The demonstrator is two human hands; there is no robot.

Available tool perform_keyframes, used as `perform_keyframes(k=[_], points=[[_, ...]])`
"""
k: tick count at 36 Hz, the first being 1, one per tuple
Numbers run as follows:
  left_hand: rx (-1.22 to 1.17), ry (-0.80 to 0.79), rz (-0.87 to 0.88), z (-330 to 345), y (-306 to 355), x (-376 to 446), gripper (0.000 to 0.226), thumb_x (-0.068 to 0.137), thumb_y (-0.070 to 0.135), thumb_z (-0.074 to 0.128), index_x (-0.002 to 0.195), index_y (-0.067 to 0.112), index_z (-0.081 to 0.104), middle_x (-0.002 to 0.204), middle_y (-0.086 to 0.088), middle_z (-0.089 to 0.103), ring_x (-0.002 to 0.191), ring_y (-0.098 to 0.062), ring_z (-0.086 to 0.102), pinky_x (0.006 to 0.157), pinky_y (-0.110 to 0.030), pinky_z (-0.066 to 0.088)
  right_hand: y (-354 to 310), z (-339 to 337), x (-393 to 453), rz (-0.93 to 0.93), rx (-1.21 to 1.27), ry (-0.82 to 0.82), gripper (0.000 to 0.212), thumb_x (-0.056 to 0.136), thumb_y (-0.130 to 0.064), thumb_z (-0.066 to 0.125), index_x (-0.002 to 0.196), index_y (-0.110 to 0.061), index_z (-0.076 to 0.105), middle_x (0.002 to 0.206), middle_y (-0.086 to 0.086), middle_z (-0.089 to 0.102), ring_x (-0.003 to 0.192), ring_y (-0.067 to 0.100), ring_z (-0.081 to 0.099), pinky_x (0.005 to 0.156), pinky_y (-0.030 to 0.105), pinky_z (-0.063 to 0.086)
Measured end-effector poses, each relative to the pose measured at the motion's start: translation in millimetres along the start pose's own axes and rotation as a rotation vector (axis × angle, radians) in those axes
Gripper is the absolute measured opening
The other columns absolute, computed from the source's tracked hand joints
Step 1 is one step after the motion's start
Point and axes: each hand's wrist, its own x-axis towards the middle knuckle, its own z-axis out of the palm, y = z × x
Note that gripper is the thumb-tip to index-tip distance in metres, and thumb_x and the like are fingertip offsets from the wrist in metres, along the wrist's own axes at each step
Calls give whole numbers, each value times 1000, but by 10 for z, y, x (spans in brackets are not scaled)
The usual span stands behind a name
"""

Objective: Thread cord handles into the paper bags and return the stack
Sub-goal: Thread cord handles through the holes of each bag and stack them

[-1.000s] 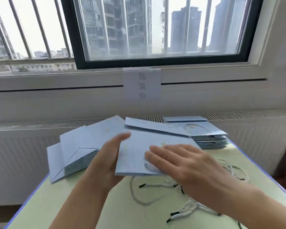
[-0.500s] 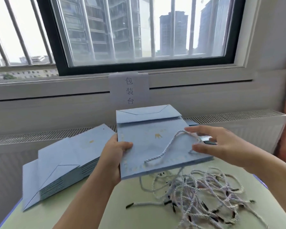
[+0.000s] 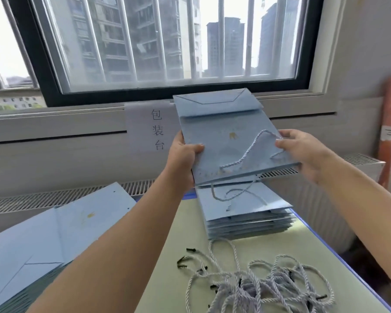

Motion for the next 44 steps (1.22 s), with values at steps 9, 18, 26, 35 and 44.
perform_keyframes(k=[9, 18, 26, 35, 44], points=[[-5, -8, -42, 138, -365, 577, 48, 92, -14, 45, 129, 16, 50, 120, -14, 63, 92, -32, 66, 71, -47, 59, 450, -47, 650, 45, 143, 108, 35, 92, 9, 45, 116, -16, 52, 85, 2, 61, 44, 4, 61, 41, 19, 51], [215, 89, -352, -101, -1092, 547, 22, 93, -13, 48, 113, -5, 52, 116, -22, 61, 102, -40, 61, 81, -47, 49, 1149, -104, 746, 162, -450, 123, 13, 87, -4, 61, 96, -9, 68, 79, 6, 64, 70, 19, 58, 64, 25, 48], [368, 92, -346, -95, -1214, 499, 41, 90, -12, 49, 129, 2, 46, 120, -20, 59, 107, -38, 60, 94, -51, 50, 995, -71, 776, 115, -1108, -31, 19, 88, -11, 51, 79, -23, 63, 87, 1, 64, 84, 23, 60, 67, 26, 43], [686, 33, -324, -126, -1195, 534, 27, 92, 1, 53, 118, 5, 46, 118, -14, 56, 100, -29, 56, 85, -33, 48, 837, 6, 864, -42, -878, 41, 20, 82, -6, 63, 73, -24, 63, 76, -5, 61, 76, 20, 57, 67, 28, 45], [1335, -133, -150, -124, -1204, 465, 50, 93, 13, 49, 140, 28, 43, 149, -6, 27, 139, -27, 22, 108, -39, 28, 902, 437, 808, -78, -730, 11, 15, 87, -6, 57, 80, -18, 63, 76, -4, 59, 74, 16, 53, 67, 32, 45]])
